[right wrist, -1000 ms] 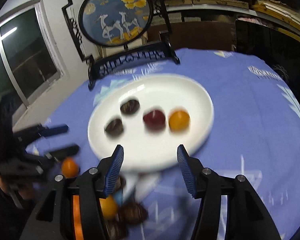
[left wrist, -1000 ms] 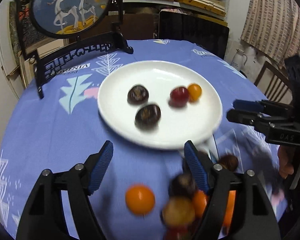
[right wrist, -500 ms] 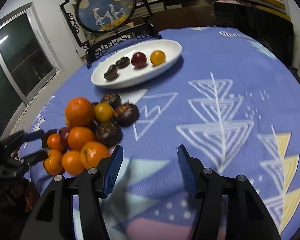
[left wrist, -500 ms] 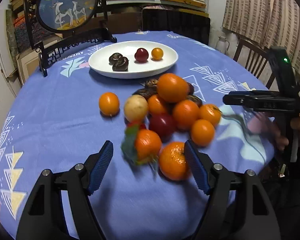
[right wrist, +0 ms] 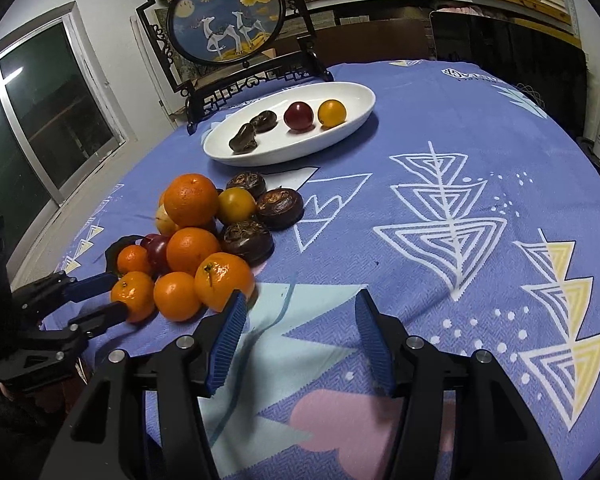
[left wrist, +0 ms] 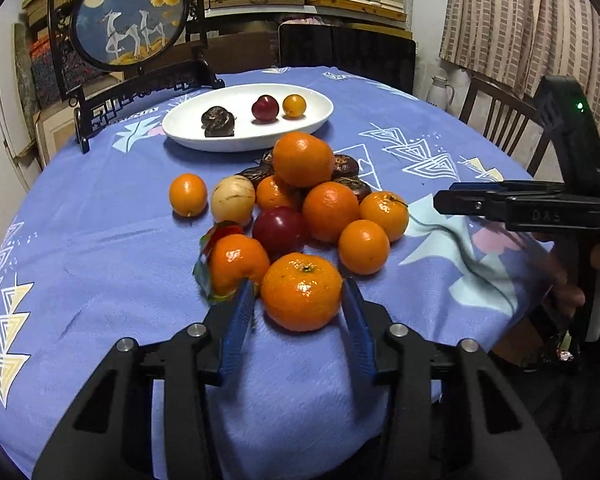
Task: Organize fruits
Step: 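Grasp a tangerine with the left tool while the right tool grasps an orange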
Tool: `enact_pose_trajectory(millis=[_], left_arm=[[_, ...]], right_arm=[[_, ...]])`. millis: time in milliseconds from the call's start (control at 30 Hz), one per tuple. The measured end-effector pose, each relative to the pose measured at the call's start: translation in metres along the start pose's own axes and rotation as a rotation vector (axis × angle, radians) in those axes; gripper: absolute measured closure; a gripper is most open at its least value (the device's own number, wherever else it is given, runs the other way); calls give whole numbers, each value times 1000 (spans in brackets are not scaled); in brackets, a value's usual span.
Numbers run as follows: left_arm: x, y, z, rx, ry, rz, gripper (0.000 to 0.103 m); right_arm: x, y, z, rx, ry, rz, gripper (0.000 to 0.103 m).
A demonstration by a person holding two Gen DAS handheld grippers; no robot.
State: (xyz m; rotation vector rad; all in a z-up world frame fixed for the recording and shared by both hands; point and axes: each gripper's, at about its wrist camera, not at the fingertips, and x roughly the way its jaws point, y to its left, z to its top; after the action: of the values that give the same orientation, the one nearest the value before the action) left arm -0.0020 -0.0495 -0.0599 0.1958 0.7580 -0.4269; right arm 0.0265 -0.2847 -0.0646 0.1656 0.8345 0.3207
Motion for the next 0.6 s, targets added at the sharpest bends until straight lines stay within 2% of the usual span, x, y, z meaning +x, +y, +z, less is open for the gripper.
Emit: enact_pose_trajectory(millis=[367,433,467,600], left_arm=[[18,-14,1,43,0,39,53],[18,-16,-1,45,0,29,53],[17,-16,-1,45,-1,26,58],[8,-16,-2,33,-6,-18,59]], right_arm=[[2,1,-4,-9,12,19,46],[3,4,-5,-18,15,22,46],[3,5,-5,-23,15,26,46],[5,10,-6,-37,19,40,46]])
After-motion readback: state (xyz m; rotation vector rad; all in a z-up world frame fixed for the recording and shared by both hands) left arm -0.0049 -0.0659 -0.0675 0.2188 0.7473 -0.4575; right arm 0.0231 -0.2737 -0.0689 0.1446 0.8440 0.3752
